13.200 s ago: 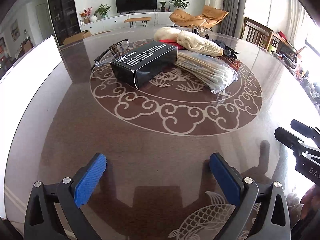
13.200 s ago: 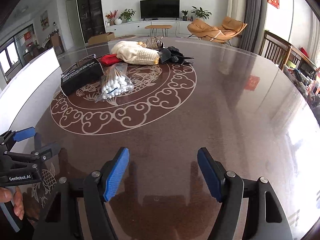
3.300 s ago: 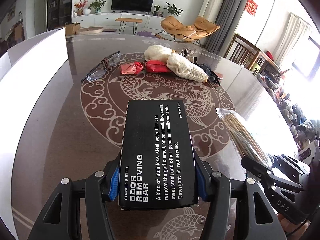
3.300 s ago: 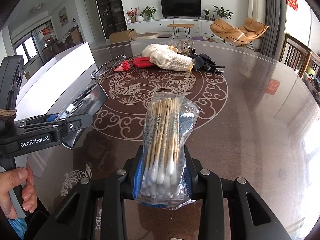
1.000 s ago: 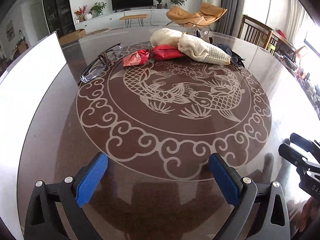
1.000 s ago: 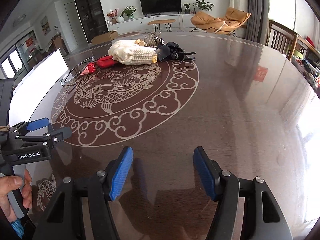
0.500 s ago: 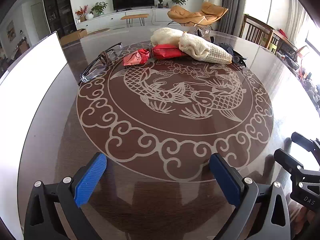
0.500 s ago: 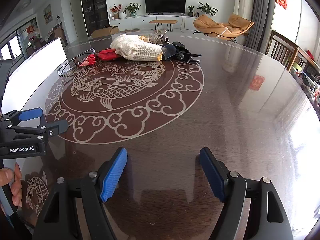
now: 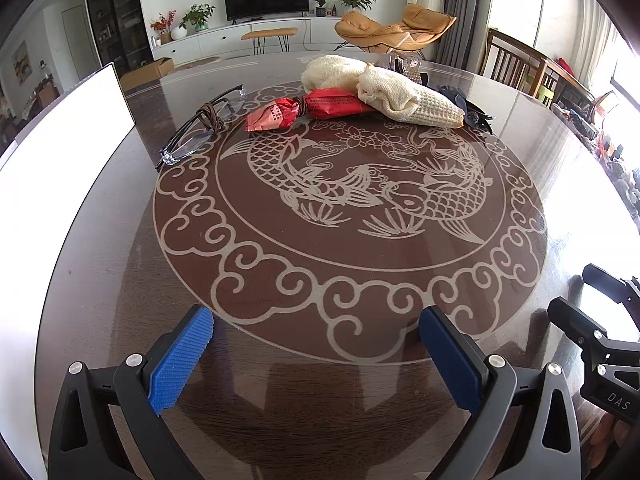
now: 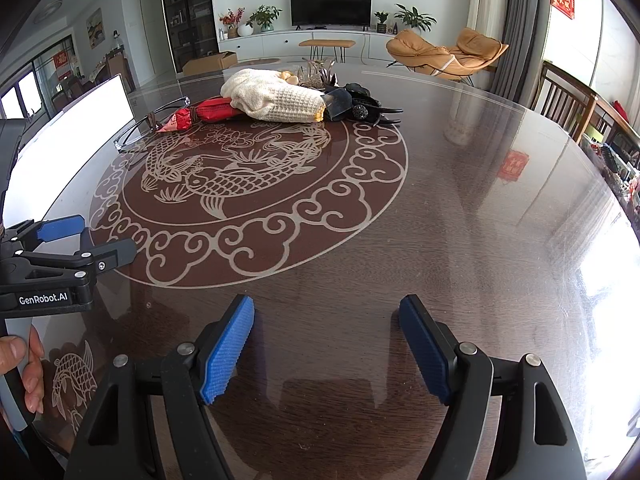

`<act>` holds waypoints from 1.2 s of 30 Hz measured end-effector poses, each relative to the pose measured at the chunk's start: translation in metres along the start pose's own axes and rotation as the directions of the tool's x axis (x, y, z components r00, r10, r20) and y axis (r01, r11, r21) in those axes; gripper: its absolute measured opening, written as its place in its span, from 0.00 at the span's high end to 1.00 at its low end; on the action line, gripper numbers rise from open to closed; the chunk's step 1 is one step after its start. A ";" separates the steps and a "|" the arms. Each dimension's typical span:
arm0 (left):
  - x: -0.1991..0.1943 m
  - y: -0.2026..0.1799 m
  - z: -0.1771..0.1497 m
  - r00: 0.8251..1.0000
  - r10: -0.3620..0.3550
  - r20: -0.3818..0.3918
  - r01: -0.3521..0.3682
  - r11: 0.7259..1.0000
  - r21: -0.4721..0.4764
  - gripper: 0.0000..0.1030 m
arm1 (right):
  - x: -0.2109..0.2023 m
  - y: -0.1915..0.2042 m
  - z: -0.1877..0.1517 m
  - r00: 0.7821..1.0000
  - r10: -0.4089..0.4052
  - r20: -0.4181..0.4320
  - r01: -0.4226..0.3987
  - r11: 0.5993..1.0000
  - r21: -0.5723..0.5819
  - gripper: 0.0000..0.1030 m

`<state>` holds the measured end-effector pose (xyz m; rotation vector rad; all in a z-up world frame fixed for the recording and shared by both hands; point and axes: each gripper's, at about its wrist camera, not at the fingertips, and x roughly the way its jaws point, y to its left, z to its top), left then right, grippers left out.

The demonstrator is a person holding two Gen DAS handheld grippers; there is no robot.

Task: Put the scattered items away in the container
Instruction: 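Move both open grippers back over the table toward the remaining items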

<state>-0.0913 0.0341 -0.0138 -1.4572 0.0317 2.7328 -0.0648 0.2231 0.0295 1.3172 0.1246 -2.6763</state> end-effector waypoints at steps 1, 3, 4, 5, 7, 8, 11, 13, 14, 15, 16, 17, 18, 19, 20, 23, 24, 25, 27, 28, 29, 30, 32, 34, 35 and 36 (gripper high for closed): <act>0.000 0.000 0.000 1.000 0.000 0.000 0.000 1.000 0.000 0.00 | 0.000 0.000 0.000 1.000 0.001 0.000 -0.001 1.000 0.000 0.26; 0.000 0.000 0.000 1.000 0.000 0.000 0.000 1.000 0.000 0.00 | 0.000 0.000 0.000 1.000 0.001 0.000 -0.001 1.000 0.000 0.26; 0.000 0.000 0.000 1.000 0.001 0.000 -0.001 1.000 0.000 0.00 | 0.000 0.000 0.000 1.000 0.001 0.000 -0.001 1.000 0.000 0.26; 0.000 0.000 0.000 1.000 0.001 0.000 -0.001 1.000 0.000 0.00 | 0.000 0.000 0.000 1.000 0.001 0.000 -0.001 1.000 0.000 0.26; 0.000 0.000 0.000 1.000 0.000 0.000 0.000 1.000 0.000 0.00 | 0.000 0.000 0.000 1.000 0.001 0.000 -0.001 1.000 0.001 0.26; 0.000 0.000 0.000 1.000 0.000 0.000 0.000 1.000 0.000 0.00 | 0.000 0.000 0.000 1.000 0.001 0.000 -0.001 1.000 0.001 0.26; 0.000 0.000 0.000 1.000 0.000 0.000 0.000 1.000 0.000 0.00 | 0.000 0.000 0.000 1.000 0.001 0.000 -0.001 1.000 0.001 0.26; 0.000 0.000 0.000 1.000 0.000 0.000 0.000 1.000 0.000 0.00 | 0.000 0.000 0.000 1.000 0.001 0.000 -0.001 1.000 0.001 0.26; 0.000 0.000 0.000 1.000 0.000 0.000 0.000 1.000 0.000 0.00 | 0.000 0.000 0.000 1.000 0.001 0.000 -0.001 1.000 0.001 0.26; 0.000 0.000 0.000 1.000 0.000 0.000 0.000 1.000 0.000 0.00 | 0.000 0.000 0.000 1.000 0.001 0.000 -0.001 1.000 0.001 0.26; 0.000 0.000 0.000 1.000 0.000 0.000 0.000 1.000 0.001 0.00 | 0.000 0.000 0.000 1.000 0.001 0.000 -0.001 1.000 0.001 0.26; 0.000 0.000 0.000 1.000 0.000 0.000 0.000 1.000 0.001 0.00 | 0.000 0.000 0.000 1.000 0.001 0.000 -0.001 1.000 0.001 0.26; 0.000 0.001 -0.001 1.000 -0.001 0.000 0.001 1.000 0.000 0.00 | 0.000 0.000 0.000 1.000 0.001 0.000 -0.001 1.000 0.001 0.26; 0.000 0.001 -0.001 1.000 -0.001 0.000 0.001 1.000 0.000 0.00 | 0.000 0.000 0.000 1.000 0.001 0.000 -0.001 1.000 0.001 0.26; 0.000 0.000 0.000 1.000 0.000 0.000 0.000 1.000 0.000 0.00 | 0.000 0.000 0.000 1.000 0.001 0.000 -0.001 1.000 0.001 0.26; 0.000 0.000 -0.001 1.000 0.000 -0.001 0.000 1.000 0.000 0.00 | 0.000 0.000 0.000 1.000 0.001 0.000 -0.001 1.000 0.001 0.26; 0.000 0.000 -0.001 1.000 0.001 -0.001 -0.001 1.000 0.000 0.00 | 0.000 0.000 0.000 1.000 0.001 0.000 -0.001 1.000 0.001 0.26; 0.000 0.000 -0.001 1.000 0.003 0.000 -0.003 1.000 -0.001 0.00 | 0.000 0.000 0.000 1.000 0.001 -0.001 -0.001 1.000 0.001 0.26; -0.001 0.000 -0.001 1.000 0.005 0.000 -0.005 1.000 -0.004 0.00 | 0.000 0.000 0.000 1.000 0.001 -0.001 -0.001 1.000 0.001 0.26; -0.001 0.000 0.000 1.000 0.005 0.000 -0.005 1.000 -0.006 0.00 | 0.000 0.000 0.000 1.000 0.001 -0.001 -0.001 1.000 0.001 0.26; -0.001 0.000 0.000 1.000 0.004 0.000 -0.004 1.000 -0.006 0.00 | 0.000 0.000 0.000 1.000 0.001 -0.001 -0.001 1.000 0.001 0.26; -0.001 0.000 -0.001 1.000 0.004 -0.001 -0.004 1.000 -0.006 0.00 | 0.000 0.000 0.000 1.000 0.001 -0.001 -0.001 1.000 0.001 0.26; -0.001 0.000 0.000 1.000 0.002 -0.002 -0.002 1.000 -0.004 0.00 | 0.000 0.000 0.000 1.000 0.001 -0.001 -0.001 1.000 0.001 0.26; -0.001 -0.001 0.000 1.000 0.001 -0.007 -0.001 1.000 0.000 0.00 | 0.000 0.000 0.000 1.000 0.001 -0.001 -0.001 1.000 0.001 0.26; -0.001 -0.001 0.001 1.000 0.002 -0.011 -0.002 1.000 0.002 0.00 | 0.000 0.000 0.000 1.000 0.001 -0.001 -0.001 1.000 0.001 0.26; 0.000 -0.001 0.002 1.000 0.002 -0.020 -0.002 1.000 0.000 0.00 | 0.000 0.000 0.000 1.000 0.001 -0.001 -0.001 1.000 0.001 0.26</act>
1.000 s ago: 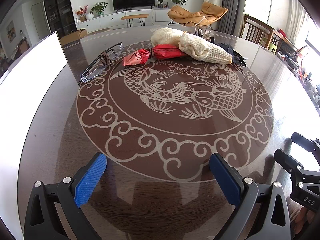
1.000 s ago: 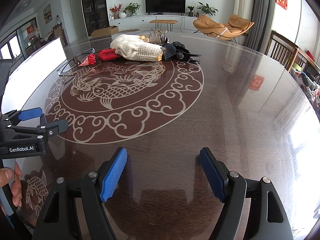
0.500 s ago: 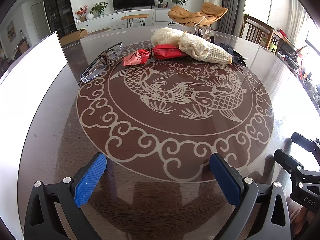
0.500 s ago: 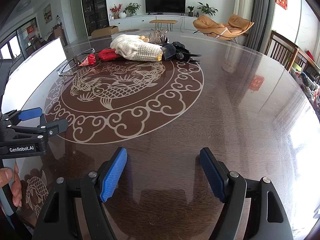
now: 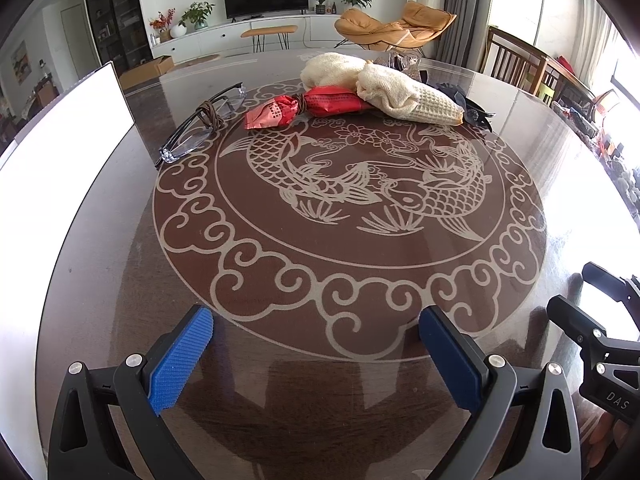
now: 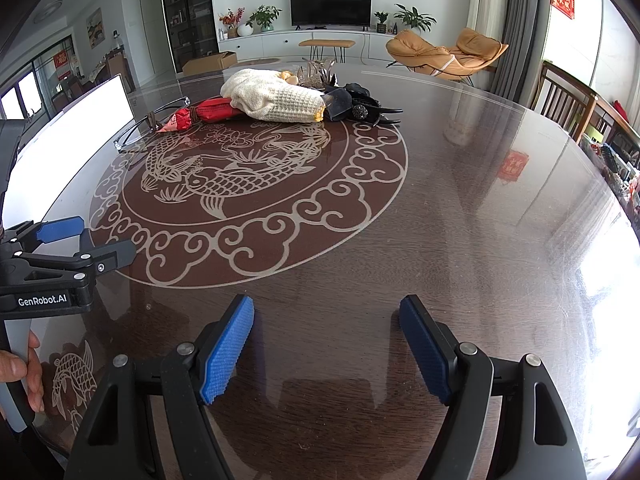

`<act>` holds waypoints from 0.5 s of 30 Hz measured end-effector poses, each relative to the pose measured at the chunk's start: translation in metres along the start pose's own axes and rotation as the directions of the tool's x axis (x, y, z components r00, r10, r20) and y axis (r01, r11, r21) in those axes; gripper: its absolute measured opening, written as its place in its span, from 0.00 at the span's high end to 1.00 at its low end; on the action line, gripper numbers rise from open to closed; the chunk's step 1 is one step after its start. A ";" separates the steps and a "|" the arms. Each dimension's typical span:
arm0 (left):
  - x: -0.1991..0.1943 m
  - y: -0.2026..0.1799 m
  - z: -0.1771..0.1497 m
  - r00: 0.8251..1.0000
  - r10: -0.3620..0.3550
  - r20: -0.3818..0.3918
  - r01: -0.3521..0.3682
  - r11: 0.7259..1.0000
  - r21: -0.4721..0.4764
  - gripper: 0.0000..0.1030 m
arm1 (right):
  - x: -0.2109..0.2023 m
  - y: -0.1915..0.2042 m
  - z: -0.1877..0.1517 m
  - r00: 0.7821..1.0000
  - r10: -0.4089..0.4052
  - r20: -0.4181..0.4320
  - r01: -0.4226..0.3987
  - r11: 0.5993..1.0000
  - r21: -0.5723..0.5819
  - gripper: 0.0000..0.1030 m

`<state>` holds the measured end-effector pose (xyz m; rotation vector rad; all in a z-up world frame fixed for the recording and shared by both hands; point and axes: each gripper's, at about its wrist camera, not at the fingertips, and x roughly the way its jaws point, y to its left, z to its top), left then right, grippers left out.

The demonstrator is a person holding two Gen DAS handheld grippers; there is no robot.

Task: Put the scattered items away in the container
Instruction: 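Move both open grippers back over the table toward the remaining items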

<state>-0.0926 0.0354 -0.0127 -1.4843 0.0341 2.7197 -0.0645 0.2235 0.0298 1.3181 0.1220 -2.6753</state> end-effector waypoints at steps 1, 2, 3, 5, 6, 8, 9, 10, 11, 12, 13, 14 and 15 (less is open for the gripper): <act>0.000 0.000 0.001 1.000 0.002 -0.009 -0.002 1.000 -0.001 0.00 | 0.000 0.000 0.000 1.000 0.000 0.000 0.000 1.000 0.000 0.26; 0.001 0.000 0.002 1.000 0.004 -0.015 -0.004 1.000 -0.005 0.00 | 0.000 0.000 0.000 1.000 0.000 0.000 0.000 1.000 0.000 0.26; 0.001 -0.001 0.003 1.000 0.005 -0.018 -0.005 1.000 -0.007 0.00 | 0.000 0.000 0.000 1.000 0.000 0.000 0.000 1.000 0.000 0.26; 0.002 -0.001 0.003 1.000 0.007 -0.011 -0.008 1.000 -0.012 0.00 | 0.000 0.000 0.000 1.000 -0.003 0.000 0.003 1.000 0.000 0.26; 0.002 -0.001 0.002 1.000 0.008 -0.003 -0.008 1.000 -0.013 0.00 | 0.000 0.000 0.000 1.000 -0.006 0.000 0.006 1.000 0.001 0.26; 0.001 -0.001 0.000 1.000 0.008 0.016 -0.008 1.000 -0.014 0.00 | -0.001 0.001 -0.001 1.000 -0.009 0.000 0.009 1.000 0.001 0.26; 0.001 -0.001 0.000 1.000 0.008 0.023 -0.008 1.000 -0.014 0.00 | -0.001 0.001 -0.001 1.000 -0.013 0.000 0.013 1.000 0.002 0.26; 0.000 -0.001 -0.001 1.000 0.008 0.029 -0.007 1.000 -0.014 0.00 | -0.001 0.000 0.000 1.000 -0.016 0.000 0.016 1.000 0.005 0.26; 0.000 -0.001 -0.001 1.000 0.008 0.029 -0.007 1.000 -0.014 0.00 | -0.001 0.000 0.000 1.000 -0.019 0.000 0.019 1.000 0.009 0.26; 0.000 -0.001 -0.001 1.000 0.007 0.030 -0.006 1.000 -0.013 0.00 | -0.001 -0.001 0.000 1.000 -0.021 0.000 0.021 1.000 0.012 0.26; 0.000 0.000 -0.001 0.999 0.006 0.032 -0.005 1.000 -0.014 0.00 | -0.001 -0.001 0.000 1.000 -0.024 0.000 0.024 1.000 0.013 0.26; 0.000 -0.001 -0.001 0.999 0.006 0.034 -0.005 1.000 -0.015 0.00 | -0.001 -0.001 0.000 1.000 -0.024 0.000 0.024 1.000 0.014 0.26; 0.000 0.000 -0.001 0.999 0.006 0.037 -0.005 1.000 -0.016 0.00 | -0.001 -0.001 0.000 1.000 -0.024 0.000 0.024 1.000 0.015 0.26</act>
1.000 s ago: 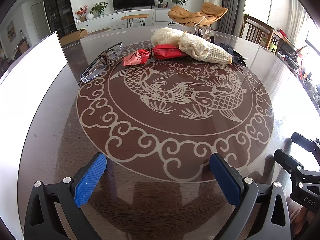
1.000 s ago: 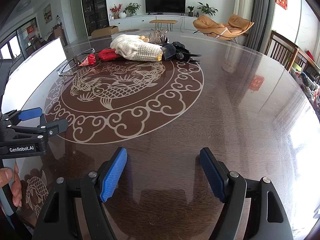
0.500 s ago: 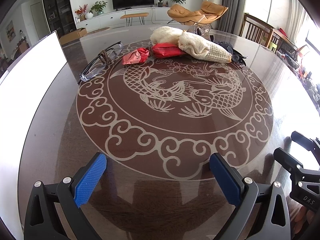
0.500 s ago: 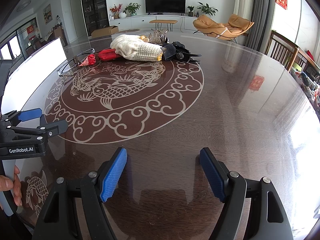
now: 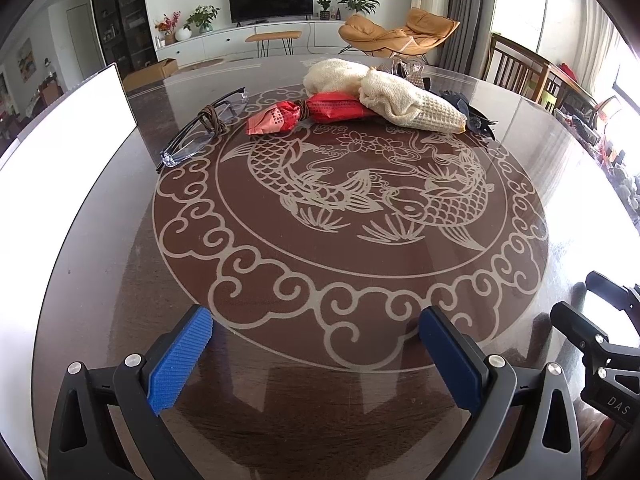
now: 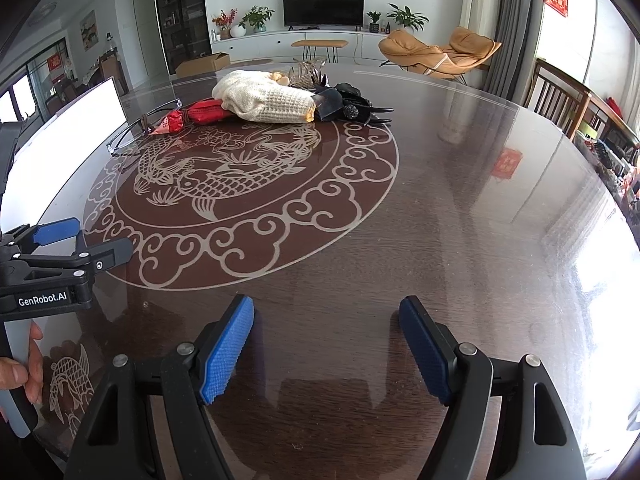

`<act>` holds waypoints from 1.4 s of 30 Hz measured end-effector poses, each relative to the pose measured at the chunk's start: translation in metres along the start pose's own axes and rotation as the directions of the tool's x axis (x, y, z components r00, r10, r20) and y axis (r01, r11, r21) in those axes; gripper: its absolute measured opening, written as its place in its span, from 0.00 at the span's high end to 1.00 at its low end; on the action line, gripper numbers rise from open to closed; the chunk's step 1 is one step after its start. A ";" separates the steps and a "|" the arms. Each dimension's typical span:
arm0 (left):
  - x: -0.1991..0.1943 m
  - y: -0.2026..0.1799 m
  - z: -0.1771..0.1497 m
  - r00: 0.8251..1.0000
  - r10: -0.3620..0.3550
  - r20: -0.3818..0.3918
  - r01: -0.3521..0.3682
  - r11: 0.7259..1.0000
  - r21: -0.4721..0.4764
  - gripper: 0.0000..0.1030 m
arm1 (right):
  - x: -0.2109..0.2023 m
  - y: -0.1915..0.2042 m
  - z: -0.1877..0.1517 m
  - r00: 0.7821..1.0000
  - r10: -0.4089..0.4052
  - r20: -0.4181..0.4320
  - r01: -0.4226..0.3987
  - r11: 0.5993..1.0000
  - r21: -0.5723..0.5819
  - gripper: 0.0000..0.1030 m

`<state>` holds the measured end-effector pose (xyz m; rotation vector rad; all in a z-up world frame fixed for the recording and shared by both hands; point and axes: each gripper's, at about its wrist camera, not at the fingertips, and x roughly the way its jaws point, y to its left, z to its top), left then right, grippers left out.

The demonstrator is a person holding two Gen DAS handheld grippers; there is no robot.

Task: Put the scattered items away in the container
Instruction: 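Move both open grippers back over the table toward the remaining items, then grasp the red snack packet with the left gripper while the right gripper grasps a white knit glove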

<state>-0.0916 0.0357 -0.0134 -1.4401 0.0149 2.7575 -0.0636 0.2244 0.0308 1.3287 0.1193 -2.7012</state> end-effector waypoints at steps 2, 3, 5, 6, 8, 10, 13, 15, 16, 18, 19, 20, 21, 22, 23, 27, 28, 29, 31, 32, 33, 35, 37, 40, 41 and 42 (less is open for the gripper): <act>-0.001 -0.001 -0.001 1.000 0.007 0.006 -0.007 1.000 -0.006 0.00 | 0.000 0.000 0.000 1.000 0.001 0.000 -0.001 1.000 0.001 0.26; -0.001 -0.001 -0.002 1.000 0.009 0.009 -0.009 1.000 -0.007 0.00 | 0.000 0.000 0.000 1.000 0.000 0.000 0.000 1.000 0.001 0.26; -0.003 -0.001 -0.004 1.000 0.012 0.012 -0.012 1.000 -0.010 0.00 | 0.000 0.000 0.000 1.000 0.001 0.000 -0.001 1.000 0.001 0.26; -0.003 -0.001 -0.004 1.000 0.012 0.012 -0.012 1.000 -0.010 0.00 | 0.000 0.000 0.000 1.000 0.000 -0.001 0.000 1.000 0.001 0.25; -0.003 -0.001 -0.004 1.000 0.011 0.012 -0.011 1.000 -0.009 0.00 | 0.000 -0.001 0.000 1.000 0.000 -0.001 0.000 1.000 0.001 0.25; -0.003 -0.001 -0.004 1.000 0.011 0.012 -0.011 1.000 -0.009 0.00 | 0.000 -0.001 0.000 1.000 0.000 -0.001 0.000 1.000 0.001 0.25; -0.004 -0.001 -0.004 1.000 0.010 0.009 -0.009 1.000 -0.006 0.00 | 0.000 -0.001 0.000 1.000 0.000 -0.001 0.000 1.000 0.001 0.25; -0.006 -0.001 -0.008 1.000 -0.007 0.004 0.006 1.000 0.020 0.00 | 0.000 -0.001 0.000 1.000 0.001 -0.001 -0.001 1.000 0.001 0.25; -0.008 0.001 -0.012 1.000 -0.024 0.002 0.024 0.999 0.046 0.00 | 0.000 -0.001 0.000 1.000 0.001 -0.001 -0.001 1.000 0.001 0.25; -0.013 0.007 -0.019 0.999 -0.054 0.000 0.054 0.995 0.088 0.00 | 0.000 -0.001 0.000 1.000 0.001 -0.001 -0.001 1.000 0.001 0.25; -0.014 0.011 -0.022 0.998 -0.062 0.000 0.061 0.993 0.096 0.00 | 0.001 0.000 0.001 1.000 0.002 -0.002 -0.002 1.000 0.001 0.25; -0.016 0.015 -0.024 0.998 -0.066 0.000 0.065 0.993 0.101 0.00 | 0.002 0.000 0.002 1.000 0.009 -0.007 -0.009 1.000 -0.003 0.23; -0.017 0.018 -0.026 0.998 -0.070 0.001 0.069 0.992 0.102 0.00 | 0.005 0.001 0.007 1.000 0.019 -0.019 -0.019 1.000 -0.016 0.23; -0.018 0.020 -0.027 0.997 -0.072 0.001 0.071 0.992 0.103 0.00 | 0.010 0.003 0.014 0.999 0.029 -0.033 -0.030 0.999 -0.030 0.23; -0.018 0.021 -0.028 0.997 -0.073 0.002 0.072 0.992 0.102 0.00 | 0.016 0.005 0.024 0.998 0.039 -0.046 -0.040 0.998 -0.038 0.23; -0.018 0.020 -0.027 0.998 -0.061 0.008 0.060 0.994 0.093 0.00 | 0.035 0.009 0.093 0.999 0.046 0.021 -0.047 0.999 0.011 0.24; -0.018 0.020 -0.028 0.998 -0.059 0.009 0.058 0.994 0.090 0.00 | 0.039 0.010 0.114 0.998 0.047 0.052 -0.049 0.998 0.030 0.24; -0.017 0.021 -0.027 0.998 -0.056 0.010 0.055 0.995 0.085 0.00 | 0.044 0.012 0.135 0.996 0.043 0.078 -0.046 0.998 0.046 0.24; -0.017 0.023 -0.027 0.999 -0.040 0.012 0.039 0.997 0.064 0.00 | 0.061 0.018 0.173 0.995 0.018 0.099 -0.025 0.997 0.069 0.24; -0.017 0.026 -0.028 0.999 -0.029 0.013 0.028 0.998 0.048 0.00 | 0.072 0.020 0.190 0.996 0.010 0.091 -0.018 0.996 0.087 0.24; -0.017 0.029 -0.027 1.000 -0.018 0.014 0.018 0.999 0.032 0.00 | 0.085 0.022 0.203 0.997 0.009 0.075 -0.018 0.993 0.114 0.24; -0.017 0.032 -0.027 1.000 -0.004 0.014 0.003 1.000 0.010 0.00 | 0.112 0.030 0.221 0.998 0.058 0.022 -0.061 0.986 0.156 0.24; -0.017 0.033 -0.027 1.000 -0.002 0.014 0.001 1.000 0.008 0.00 | 0.135 0.050 0.228 0.993 0.108 -0.041 -0.101 0.985 0.143 0.24; -0.016 0.033 -0.027 1.000 -0.002 0.014 0.001 1.000 0.008 0.00 | 0.144 0.086 0.218 0.987 0.134 -0.086 -0.132 0.991 0.032 0.23; -0.016 0.033 -0.026 1.000 -0.001 0.015 0.001 1.000 0.008 0.00 | 0.142 0.096 0.209 0.986 0.141 -0.094 -0.143 0.990 -0.019 0.23; -0.016 0.033 -0.026 1.000 -0.001 0.014 0.001 1.000 0.008 0.00 | 0.137 0.105 0.199 0.984 0.150 -0.098 -0.157 0.985 -0.075 0.23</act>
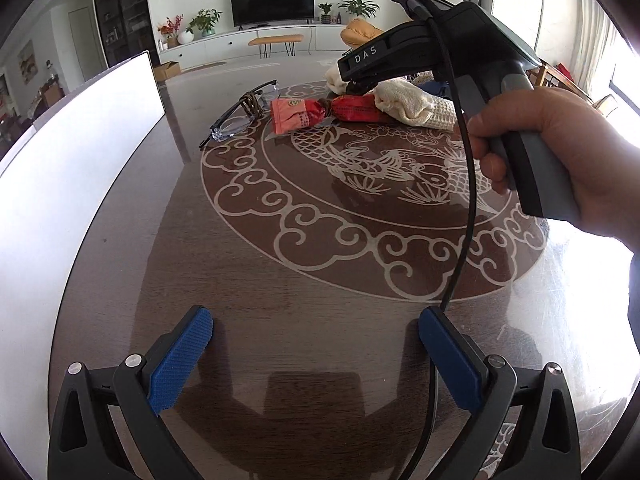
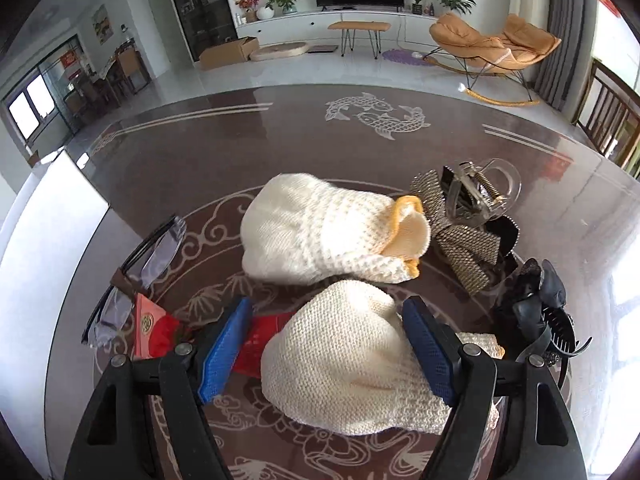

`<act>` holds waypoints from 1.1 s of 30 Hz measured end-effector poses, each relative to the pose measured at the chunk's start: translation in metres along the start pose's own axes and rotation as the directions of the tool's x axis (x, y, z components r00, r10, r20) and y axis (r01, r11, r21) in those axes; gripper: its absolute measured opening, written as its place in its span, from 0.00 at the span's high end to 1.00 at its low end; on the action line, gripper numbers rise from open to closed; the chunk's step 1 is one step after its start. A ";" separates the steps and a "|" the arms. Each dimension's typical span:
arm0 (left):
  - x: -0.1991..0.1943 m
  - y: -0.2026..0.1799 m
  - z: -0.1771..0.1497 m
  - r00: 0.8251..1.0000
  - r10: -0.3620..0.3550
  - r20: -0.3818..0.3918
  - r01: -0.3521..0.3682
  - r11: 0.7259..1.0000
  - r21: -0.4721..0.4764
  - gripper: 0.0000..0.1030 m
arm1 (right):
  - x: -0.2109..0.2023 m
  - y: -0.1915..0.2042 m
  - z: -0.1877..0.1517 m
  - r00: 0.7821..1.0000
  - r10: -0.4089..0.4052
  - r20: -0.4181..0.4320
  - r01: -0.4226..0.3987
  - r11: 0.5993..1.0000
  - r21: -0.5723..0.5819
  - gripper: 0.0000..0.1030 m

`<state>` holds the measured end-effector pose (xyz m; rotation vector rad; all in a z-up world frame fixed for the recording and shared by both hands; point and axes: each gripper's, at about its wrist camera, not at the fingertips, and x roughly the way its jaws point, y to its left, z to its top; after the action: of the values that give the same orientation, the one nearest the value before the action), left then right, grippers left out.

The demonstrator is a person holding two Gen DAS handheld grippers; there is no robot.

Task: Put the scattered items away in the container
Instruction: 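Grasp the red snack packet with the left gripper while the right gripper grasps a white knit glove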

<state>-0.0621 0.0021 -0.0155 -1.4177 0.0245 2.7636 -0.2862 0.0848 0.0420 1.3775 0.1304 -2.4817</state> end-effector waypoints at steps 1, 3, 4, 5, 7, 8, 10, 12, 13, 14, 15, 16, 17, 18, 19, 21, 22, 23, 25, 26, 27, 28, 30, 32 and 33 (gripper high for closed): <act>0.000 0.000 0.000 1.000 0.000 0.000 0.000 1.000 0.000 0.00 | -0.005 0.008 -0.011 1.000 0.016 -0.007 -0.017 0.998 -0.057 0.23; 0.000 0.000 0.000 1.000 0.000 0.000 0.000 1.000 0.000 0.00 | -0.020 0.014 -0.037 0.998 0.048 -0.042 -0.053 0.990 -0.127 0.23; 0.000 0.000 0.000 1.000 0.000 0.000 0.000 1.000 0.000 0.00 | -0.029 0.012 -0.051 0.996 0.064 -0.067 -0.073 0.988 -0.137 0.23; 0.000 0.000 0.000 1.000 0.000 0.000 0.000 1.000 0.000 0.00 | -0.037 0.009 -0.065 0.993 0.076 -0.095 -0.089 0.986 -0.140 0.23; 0.000 0.000 0.000 1.000 0.000 0.000 0.000 1.000 0.000 0.00 | -0.057 0.001 -0.091 0.983 0.098 -0.157 -0.119 0.984 -0.130 0.24; 0.000 0.000 0.000 1.000 0.000 0.000 0.000 1.000 0.000 0.00 | -0.070 -0.006 -0.103 0.978 0.126 -0.168 -0.144 0.985 -0.100 0.24; 0.000 0.000 0.000 1.000 0.000 0.000 0.000 1.000 0.000 0.00 | -0.109 -0.029 -0.124 0.978 0.191 -0.082 -0.192 0.981 -0.003 0.24; 0.000 0.000 0.000 1.000 0.000 0.000 0.000 1.000 0.000 0.00 | -0.143 -0.052 -0.145 0.986 0.163 0.039 -0.166 0.982 0.085 0.24; 0.001 0.000 0.000 1.000 0.000 0.000 0.000 1.000 0.000 0.00 | -0.152 -0.060 -0.153 0.991 0.120 0.063 -0.127 0.985 0.119 0.24; 0.000 0.000 0.000 1.000 0.000 0.000 0.000 1.000 0.000 0.00 | -0.155 -0.064 -0.160 0.994 0.096 0.060 -0.104 0.984 0.142 0.24; 0.001 0.000 0.000 1.000 0.000 0.000 0.000 1.000 0.000 0.00 | -0.154 -0.066 -0.167 0.993 0.113 0.041 -0.118 0.981 0.151 0.24; 0.000 0.000 0.000 1.000 0.000 0.000 0.000 1.000 0.000 0.00 | -0.151 -0.066 -0.170 0.989 0.147 0.022 -0.149 0.976 0.156 0.24; 0.000 0.000 0.000 1.000 0.000 0.000 0.000 1.000 0.000 0.00 | -0.151 -0.065 -0.177 0.985 0.174 0.019 -0.175 0.972 0.157 0.24; 0.000 0.000 0.000 1.000 0.000 0.000 0.000 1.000 0.000 0.00 | -0.154 -0.062 -0.185 0.982 0.189 0.029 -0.191 0.971 0.145 0.24; 0.000 0.000 0.000 1.000 0.000 0.000 0.000 1.000 0.000 0.00 | -0.157 -0.060 -0.196 0.980 0.195 0.042 -0.199 0.973 0.120 0.24; 0.000 0.001 0.000 1.000 0.001 0.000 -0.001 1.000 -0.002 0.00 | -0.161 -0.055 -0.210 0.977 0.208 0.045 -0.211 0.974 0.081 0.24; 0.000 0.001 0.000 1.000 0.001 0.000 -0.001 1.000 -0.002 0.00 | -0.160 -0.054 -0.218 0.978 0.205 0.039 -0.207 0.975 0.081 0.24; 0.001 0.001 0.001 1.000 0.000 0.000 0.000 1.000 -0.002 0.00 | -0.162 -0.054 -0.225 0.979 0.200 0.039 -0.203 0.975 0.089 0.24; 0.001 0.000 0.001 1.000 -0.009 -0.002 0.009 1.000 0.008 0.00 | -0.163 -0.058 -0.241 0.979 0.200 0.044 -0.204 0.972 0.118 0.24; 0.001 0.000 0.001 1.000 -0.018 -0.005 0.018 1.000 0.020 0.00 | -0.165 -0.059 -0.247 0.981 0.190 0.049 -0.195 0.972 0.128 0.24; 0.001 -0.002 0.002 0.999 -0.033 -0.010 0.033 0.999 0.044 0.00 | -0.166 -0.059 -0.253 0.983 0.176 0.059 -0.182 0.975 0.129 0.24; 0.001 -0.005 0.003 0.998 -0.061 -0.017 0.062 0.994 0.089 0.00 | -0.168 -0.058 -0.258 0.984 0.161 0.072 -0.169 0.978 0.122 0.24; 0.004 -0.011 0.008 0.991 -0.127 -0.051 0.134 0.971 0.200 0.00 | -0.171 -0.056 -0.267 0.988 0.125 0.096 -0.135 0.984 0.112 0.24; 0.006 -0.017 0.017 0.990 -0.119 -0.073 0.135 0.950 0.280 0.00 | -0.173 -0.057 -0.274 0.987 0.110 0.119 -0.124 0.985 0.119 0.24; 0.008 -0.020 0.023 0.992 -0.101 -0.077 0.120 0.943 0.310 0.00 | -0.174 -0.059 -0.276 0.985 0.113 0.129 -0.130 0.983 0.131 0.24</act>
<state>-0.0851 0.0230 -0.0085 -1.3698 0.3580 2.4863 0.0063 0.2398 0.0364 1.2422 -0.1520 -2.5028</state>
